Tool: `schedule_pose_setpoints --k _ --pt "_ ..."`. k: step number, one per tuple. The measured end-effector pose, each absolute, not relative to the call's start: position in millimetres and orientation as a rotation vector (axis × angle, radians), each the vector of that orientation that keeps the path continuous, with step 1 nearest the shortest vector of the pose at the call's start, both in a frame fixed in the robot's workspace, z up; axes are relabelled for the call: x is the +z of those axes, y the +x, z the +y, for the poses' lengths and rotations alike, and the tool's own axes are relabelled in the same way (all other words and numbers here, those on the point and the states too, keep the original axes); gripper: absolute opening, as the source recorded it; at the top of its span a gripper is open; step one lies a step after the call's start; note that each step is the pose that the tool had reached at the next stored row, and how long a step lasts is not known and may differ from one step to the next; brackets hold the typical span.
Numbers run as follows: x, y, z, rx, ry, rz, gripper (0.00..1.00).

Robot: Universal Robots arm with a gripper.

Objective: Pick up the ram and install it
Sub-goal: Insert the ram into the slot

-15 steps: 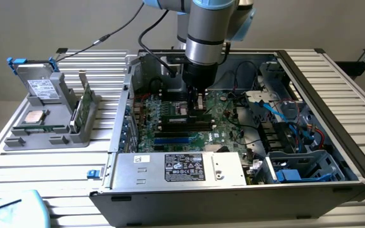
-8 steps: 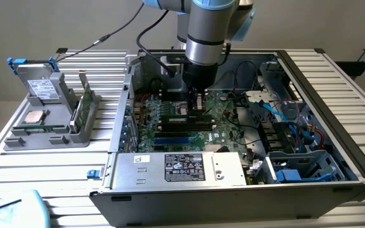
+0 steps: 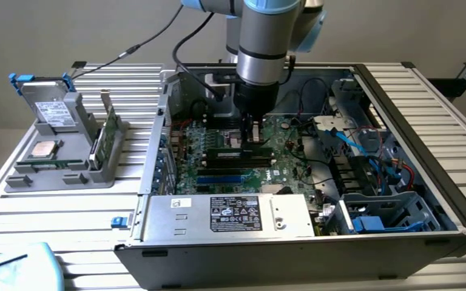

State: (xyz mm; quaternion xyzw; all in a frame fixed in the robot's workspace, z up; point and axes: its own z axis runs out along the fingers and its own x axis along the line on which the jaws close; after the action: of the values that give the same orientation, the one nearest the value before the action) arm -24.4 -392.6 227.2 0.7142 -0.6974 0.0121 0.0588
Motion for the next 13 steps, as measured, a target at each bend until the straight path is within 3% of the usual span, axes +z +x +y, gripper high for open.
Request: schedule_pose_setpoints --k 13 --pt "225.6 -22.3 -396.0 0.005 2.139 -2.122 0.14"
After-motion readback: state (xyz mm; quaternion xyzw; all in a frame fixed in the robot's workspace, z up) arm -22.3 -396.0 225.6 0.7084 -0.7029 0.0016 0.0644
